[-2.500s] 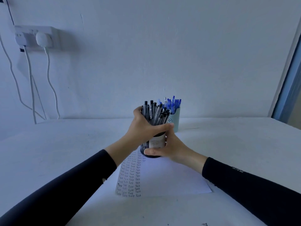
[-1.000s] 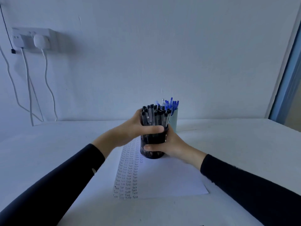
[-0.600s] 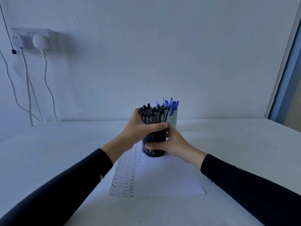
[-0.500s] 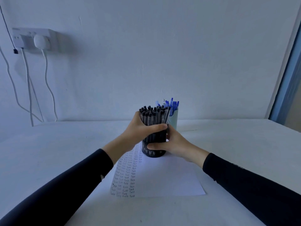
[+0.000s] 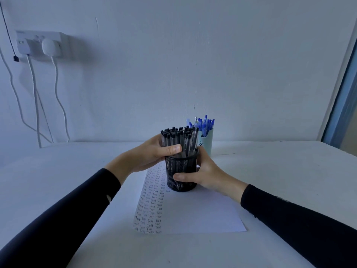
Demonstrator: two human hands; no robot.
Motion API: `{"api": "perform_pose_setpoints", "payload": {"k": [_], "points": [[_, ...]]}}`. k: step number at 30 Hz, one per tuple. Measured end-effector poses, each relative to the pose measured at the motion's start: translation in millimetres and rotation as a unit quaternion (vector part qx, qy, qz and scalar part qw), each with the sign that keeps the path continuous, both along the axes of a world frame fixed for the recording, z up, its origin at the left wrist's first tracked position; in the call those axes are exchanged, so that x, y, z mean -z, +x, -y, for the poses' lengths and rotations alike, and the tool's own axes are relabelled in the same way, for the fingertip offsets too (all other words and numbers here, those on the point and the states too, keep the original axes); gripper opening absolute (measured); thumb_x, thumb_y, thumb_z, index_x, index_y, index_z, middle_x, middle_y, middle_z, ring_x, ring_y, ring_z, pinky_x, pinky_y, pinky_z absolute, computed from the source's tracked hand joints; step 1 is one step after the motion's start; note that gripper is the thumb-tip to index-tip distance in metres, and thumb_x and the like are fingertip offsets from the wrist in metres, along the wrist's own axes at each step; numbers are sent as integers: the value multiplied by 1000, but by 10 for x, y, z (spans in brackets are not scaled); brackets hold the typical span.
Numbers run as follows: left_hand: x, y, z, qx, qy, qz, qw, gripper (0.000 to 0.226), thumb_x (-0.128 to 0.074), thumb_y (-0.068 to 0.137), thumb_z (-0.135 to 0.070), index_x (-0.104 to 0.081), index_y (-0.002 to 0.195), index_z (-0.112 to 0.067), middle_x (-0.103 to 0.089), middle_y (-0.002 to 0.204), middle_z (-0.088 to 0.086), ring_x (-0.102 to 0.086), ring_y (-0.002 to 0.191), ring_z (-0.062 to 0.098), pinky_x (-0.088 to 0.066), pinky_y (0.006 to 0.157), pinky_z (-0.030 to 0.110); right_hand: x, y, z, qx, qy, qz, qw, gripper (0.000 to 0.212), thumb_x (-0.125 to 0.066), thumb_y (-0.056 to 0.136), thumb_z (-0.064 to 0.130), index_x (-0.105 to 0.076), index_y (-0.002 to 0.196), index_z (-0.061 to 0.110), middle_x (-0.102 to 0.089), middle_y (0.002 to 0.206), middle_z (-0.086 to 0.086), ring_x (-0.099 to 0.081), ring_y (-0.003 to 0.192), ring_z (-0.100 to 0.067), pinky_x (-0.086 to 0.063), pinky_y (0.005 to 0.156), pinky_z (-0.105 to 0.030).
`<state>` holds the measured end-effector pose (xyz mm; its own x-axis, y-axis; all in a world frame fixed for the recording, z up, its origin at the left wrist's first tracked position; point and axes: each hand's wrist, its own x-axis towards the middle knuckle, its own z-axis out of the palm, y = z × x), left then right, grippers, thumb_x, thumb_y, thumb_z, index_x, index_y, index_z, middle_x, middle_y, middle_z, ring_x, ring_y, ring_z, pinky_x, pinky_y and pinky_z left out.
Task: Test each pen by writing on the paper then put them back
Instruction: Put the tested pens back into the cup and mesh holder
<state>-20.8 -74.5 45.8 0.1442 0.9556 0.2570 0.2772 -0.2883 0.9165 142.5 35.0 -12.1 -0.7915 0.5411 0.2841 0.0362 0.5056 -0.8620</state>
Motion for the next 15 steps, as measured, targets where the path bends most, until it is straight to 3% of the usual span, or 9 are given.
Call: {"api": "perform_pose_setpoints", "payload": {"k": [5,12,15], "points": [[38,56,-10,-18,0,-48,999,37,-61,91,-17,-56,125,-2,-63,120,22,-58,116,36,-44,102,42,-43,60,-71,-43,-17,33,998,88,-90,67,33,-36,136,30,-59,129,11,-55,121,-3,-46,107,-38],[14,56,-11,-23,13,-55,998,38,-60,93,-18,-55,126,0,-61,121,27,-57,118,39,-39,107,55,-114,135,-141,-118,-18,53,991,75,-80,77,27,-42,141,35,-55,139,12,-47,133,-6,-39,113,-40],[75,41,-11,-8,-14,-64,998,39,-59,93,-19,-55,128,-2,-62,124,21,-57,120,33,-40,108,49,-97,130,-148,-108,-7,89,990,66,-80,79,30,-47,136,37,-59,134,14,-50,129,-2,-37,114,-39]]}}
